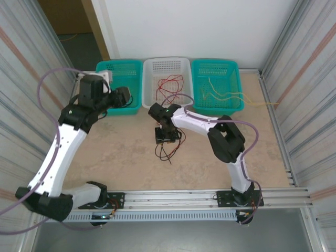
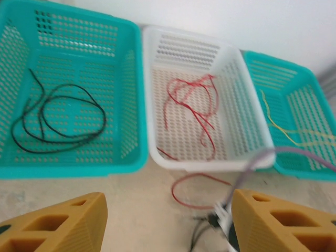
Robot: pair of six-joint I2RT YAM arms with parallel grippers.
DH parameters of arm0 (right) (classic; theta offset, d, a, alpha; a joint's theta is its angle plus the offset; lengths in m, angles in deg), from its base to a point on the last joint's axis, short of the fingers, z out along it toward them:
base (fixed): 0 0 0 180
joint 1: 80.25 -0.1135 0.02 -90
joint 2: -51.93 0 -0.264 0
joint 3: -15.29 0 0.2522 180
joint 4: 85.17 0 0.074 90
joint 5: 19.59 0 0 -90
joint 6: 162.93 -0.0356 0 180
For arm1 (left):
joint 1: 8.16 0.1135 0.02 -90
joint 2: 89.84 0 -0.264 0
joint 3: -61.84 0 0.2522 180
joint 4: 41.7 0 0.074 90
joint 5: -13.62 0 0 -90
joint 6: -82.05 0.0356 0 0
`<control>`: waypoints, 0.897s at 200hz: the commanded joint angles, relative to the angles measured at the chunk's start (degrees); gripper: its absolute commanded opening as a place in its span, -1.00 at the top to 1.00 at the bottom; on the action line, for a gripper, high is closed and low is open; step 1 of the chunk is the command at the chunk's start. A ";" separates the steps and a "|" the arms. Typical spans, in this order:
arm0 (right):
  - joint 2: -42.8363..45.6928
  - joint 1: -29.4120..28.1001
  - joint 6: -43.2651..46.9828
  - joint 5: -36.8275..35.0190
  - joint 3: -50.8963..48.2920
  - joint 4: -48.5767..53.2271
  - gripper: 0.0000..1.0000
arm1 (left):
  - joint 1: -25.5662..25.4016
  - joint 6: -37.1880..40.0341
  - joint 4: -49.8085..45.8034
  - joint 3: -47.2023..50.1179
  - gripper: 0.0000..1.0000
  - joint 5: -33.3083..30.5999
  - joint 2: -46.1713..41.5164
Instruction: Untangle the cables
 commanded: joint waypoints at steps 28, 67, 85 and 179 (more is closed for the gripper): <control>-5.44 1.26 0.68 -2.23 4.40 3.75 0.32 | -1.72 -5.80 -1.12 8.23 -0.21 6.47 -6.69; -6.47 0.97 0.73 0.42 3.61 2.12 0.49 | -2.01 -6.68 -0.94 9.04 -0.20 6.23 -7.18; -6.61 0.69 0.93 0.51 3.65 1.96 0.66 | -2.11 -6.96 -0.68 8.59 -0.19 7.29 -6.71; 14.10 0.36 3.61 2.17 -0.93 -4.42 1.00 | -5.46 -11.03 4.32 12.26 -0.20 12.98 -9.17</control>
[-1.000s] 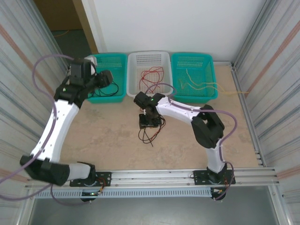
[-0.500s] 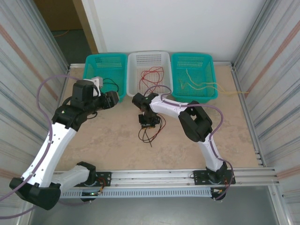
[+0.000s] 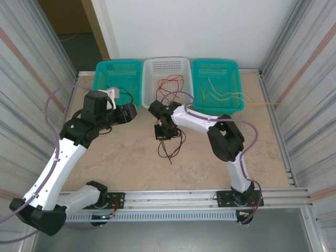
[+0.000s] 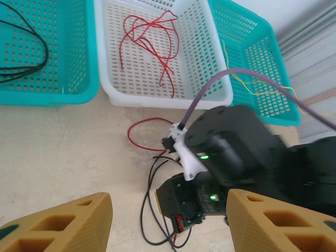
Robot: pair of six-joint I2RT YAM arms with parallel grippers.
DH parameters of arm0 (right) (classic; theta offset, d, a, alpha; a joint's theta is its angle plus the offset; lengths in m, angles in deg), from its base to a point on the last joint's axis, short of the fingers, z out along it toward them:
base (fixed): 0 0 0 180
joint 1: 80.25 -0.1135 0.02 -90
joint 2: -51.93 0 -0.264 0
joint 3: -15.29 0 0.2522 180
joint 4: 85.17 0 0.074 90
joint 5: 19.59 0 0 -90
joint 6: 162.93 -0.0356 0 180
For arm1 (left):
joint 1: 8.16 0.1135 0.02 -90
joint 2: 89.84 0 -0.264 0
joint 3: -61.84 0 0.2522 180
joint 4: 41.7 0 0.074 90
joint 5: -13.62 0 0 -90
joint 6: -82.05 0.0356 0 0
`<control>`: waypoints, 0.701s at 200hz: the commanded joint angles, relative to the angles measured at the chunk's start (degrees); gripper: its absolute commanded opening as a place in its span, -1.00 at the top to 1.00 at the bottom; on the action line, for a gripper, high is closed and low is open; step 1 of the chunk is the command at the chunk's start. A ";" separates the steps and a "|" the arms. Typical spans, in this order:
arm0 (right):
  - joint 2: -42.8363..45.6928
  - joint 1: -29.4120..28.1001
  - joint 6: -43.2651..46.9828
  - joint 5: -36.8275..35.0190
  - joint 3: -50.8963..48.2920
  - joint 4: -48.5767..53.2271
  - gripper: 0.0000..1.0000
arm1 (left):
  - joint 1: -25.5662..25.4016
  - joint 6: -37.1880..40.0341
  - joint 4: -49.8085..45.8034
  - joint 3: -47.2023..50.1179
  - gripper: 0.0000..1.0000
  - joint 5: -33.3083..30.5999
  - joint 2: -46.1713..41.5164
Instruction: Untangle the cables
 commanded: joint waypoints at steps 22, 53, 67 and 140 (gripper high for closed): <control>19.88 -0.41 1.00 4.38 -3.62 -6.51 1.00 | -2.09 -6.18 9.18 4.38 -0.20 7.06 -4.12; 27.68 -0.42 -0.87 8.17 -2.11 -10.74 1.00 | -7.00 -6.31 16.10 7.43 -0.21 7.98 -7.16; 30.06 -0.12 -2.25 9.86 -1.34 -13.21 1.00 | -9.68 -5.96 19.58 8.81 -0.22 8.17 -8.49; 34.81 3.72 -13.25 16.96 1.51 -27.59 1.00 | -12.98 -4.92 33.73 12.55 -0.31 14.80 -8.45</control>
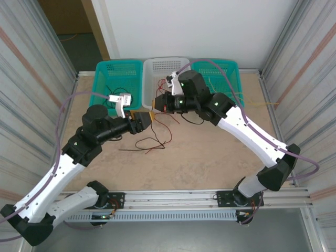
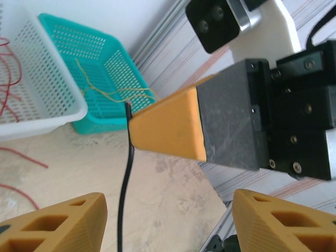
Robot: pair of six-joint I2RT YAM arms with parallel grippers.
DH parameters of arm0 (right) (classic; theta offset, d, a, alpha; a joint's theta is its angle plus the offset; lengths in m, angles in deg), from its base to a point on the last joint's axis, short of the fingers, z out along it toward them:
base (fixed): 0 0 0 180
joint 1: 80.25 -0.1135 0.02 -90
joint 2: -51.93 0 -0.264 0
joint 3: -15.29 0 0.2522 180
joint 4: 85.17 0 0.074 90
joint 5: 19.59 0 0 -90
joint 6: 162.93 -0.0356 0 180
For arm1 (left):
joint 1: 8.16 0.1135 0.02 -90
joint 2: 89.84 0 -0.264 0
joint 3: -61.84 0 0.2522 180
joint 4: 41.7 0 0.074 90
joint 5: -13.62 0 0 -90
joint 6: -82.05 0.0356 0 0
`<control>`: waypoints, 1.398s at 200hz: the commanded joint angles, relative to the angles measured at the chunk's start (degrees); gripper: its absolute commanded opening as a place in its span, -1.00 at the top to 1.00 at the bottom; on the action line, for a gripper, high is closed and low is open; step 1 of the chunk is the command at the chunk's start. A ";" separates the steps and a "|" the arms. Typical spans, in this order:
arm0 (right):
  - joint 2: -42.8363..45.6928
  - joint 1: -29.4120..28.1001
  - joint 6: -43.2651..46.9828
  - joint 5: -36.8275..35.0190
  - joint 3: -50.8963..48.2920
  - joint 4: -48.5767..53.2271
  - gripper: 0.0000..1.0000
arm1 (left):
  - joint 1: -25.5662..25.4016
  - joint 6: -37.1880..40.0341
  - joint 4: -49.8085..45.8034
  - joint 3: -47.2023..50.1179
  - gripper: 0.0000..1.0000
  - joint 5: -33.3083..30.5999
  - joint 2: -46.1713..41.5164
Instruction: Untangle the cables
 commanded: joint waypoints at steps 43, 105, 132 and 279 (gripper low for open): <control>2.13 3.55 -7.70 6.38 5.96 -9.75 1.00 | -0.79 1.84 11.62 1.89 -0.27 4.01 3.84; 1.99 4.10 -9.11 6.76 5.91 -11.04 1.00 | -0.80 5.10 7.06 -0.66 0.18 -0.47 6.71; 2.41 4.58 -9.42 6.86 4.56 -10.90 1.00 | -0.83 4.03 7.30 -2.09 0.43 -0.83 8.16; 11.96 0.47 5.38 -10.20 -14.91 -0.20 -0.46 | 3.60 -5.81 -4.09 -17.60 1.00 -0.01 14.28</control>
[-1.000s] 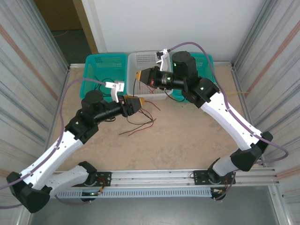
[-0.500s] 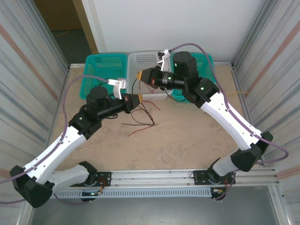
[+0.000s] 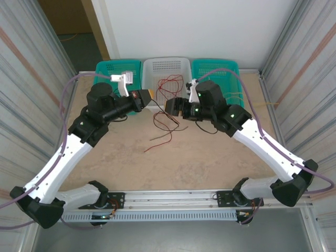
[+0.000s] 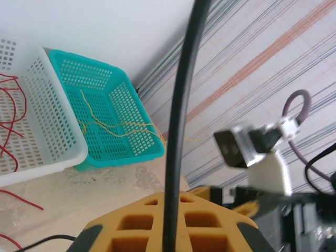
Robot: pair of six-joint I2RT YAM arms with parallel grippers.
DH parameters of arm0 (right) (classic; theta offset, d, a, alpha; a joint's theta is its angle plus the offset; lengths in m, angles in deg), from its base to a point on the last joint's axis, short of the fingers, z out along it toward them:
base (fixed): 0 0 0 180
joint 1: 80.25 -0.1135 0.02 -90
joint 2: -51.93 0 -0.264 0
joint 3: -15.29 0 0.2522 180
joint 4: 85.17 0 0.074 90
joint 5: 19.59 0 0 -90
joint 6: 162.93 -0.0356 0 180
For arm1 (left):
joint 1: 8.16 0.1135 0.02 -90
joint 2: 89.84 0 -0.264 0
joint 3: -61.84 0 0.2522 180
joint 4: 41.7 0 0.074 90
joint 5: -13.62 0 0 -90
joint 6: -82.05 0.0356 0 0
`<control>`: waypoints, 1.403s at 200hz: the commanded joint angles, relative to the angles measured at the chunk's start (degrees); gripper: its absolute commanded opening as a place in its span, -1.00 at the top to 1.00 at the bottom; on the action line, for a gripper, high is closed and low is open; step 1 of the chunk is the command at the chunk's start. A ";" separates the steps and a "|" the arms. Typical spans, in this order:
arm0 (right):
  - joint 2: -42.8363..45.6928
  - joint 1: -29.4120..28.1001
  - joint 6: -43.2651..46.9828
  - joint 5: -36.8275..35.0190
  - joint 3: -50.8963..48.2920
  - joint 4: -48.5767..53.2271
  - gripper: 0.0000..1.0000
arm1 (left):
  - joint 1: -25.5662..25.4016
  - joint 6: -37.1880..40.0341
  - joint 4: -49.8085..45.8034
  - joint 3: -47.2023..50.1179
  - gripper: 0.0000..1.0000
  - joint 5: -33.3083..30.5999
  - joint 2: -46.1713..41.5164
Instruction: Untangle the cables
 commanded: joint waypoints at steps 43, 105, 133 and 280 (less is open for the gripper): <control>-7.41 -2.64 9.09 -4.14 5.33 1.09 -0.42 | 0.06 -4.66 -4.50 -5.95 1.00 2.29 1.16; -11.61 -4.04 9.77 -6.64 1.53 -0.09 0.07 | 0.44 -6.42 -5.33 -7.45 1.00 2.85 -0.31; -11.18 -4.59 8.12 -7.80 -3.73 -0.75 0.46 | 2.18 -6.50 -6.02 -9.01 1.00 3.36 -0.71; -0.67 -3.99 6.33 -13.09 -9.34 6.30 -0.16 | 5.69 -9.84 -3.61 -11.24 1.00 7.66 -0.12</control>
